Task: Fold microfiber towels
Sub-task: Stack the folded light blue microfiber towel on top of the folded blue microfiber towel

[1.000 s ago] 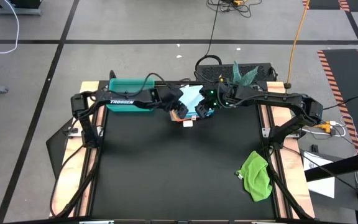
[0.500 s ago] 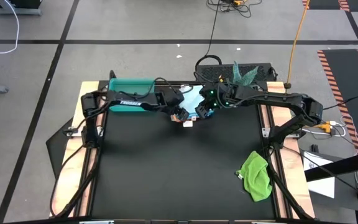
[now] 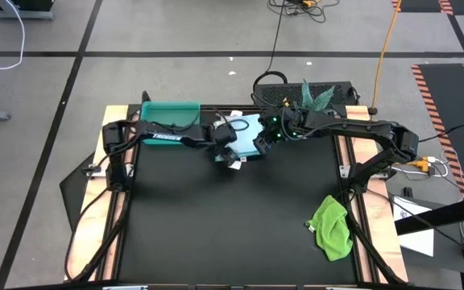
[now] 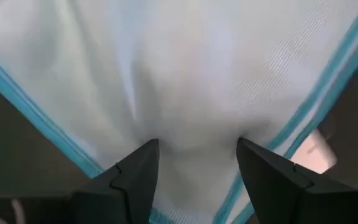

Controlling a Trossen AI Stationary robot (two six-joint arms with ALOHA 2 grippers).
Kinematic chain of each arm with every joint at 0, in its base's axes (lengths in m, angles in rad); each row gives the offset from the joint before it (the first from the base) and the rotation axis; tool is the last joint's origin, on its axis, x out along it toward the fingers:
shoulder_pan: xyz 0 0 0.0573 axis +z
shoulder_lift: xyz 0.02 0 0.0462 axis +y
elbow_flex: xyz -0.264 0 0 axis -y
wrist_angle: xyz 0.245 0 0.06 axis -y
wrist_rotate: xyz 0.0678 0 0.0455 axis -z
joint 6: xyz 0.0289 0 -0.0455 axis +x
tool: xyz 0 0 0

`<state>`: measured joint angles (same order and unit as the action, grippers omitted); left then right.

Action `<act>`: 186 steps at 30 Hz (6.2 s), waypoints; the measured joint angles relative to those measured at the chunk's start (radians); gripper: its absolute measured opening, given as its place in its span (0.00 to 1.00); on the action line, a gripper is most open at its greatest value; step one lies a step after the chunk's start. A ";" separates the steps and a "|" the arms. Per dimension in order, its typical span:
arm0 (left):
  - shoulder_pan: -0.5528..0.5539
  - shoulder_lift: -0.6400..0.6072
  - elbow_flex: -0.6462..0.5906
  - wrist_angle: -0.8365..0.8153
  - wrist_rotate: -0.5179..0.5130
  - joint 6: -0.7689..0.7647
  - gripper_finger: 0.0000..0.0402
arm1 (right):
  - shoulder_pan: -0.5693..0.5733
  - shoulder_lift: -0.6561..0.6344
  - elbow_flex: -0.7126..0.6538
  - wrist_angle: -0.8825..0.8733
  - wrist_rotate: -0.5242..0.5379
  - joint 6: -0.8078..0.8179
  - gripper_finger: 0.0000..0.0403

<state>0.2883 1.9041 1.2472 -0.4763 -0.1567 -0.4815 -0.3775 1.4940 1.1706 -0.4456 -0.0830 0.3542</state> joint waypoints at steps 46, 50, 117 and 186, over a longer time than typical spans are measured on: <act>0.168 -0.070 0.001 0.029 -0.136 -0.019 0.54 | -0.061 0.265 0.000 0.127 0.003 -0.105 0.01; 0.185 -0.070 0.001 0.029 -0.137 -0.019 0.54 | -0.061 0.265 0.000 0.127 0.003 -0.105 0.00; 0.208 -0.048 0.068 -0.191 -0.072 0.127 0.21 | -0.092 0.264 0.000 0.097 -0.053 -0.158 0.00; -0.074 -0.236 0.068 -0.016 -0.189 0.253 0.21 | 0.400 -0.284 -0.182 -0.276 0.210 0.551 0.00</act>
<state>0.2141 1.6685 1.3148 -0.4920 -0.3462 -0.2286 0.0222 1.2103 0.9883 -0.7216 0.1272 0.9053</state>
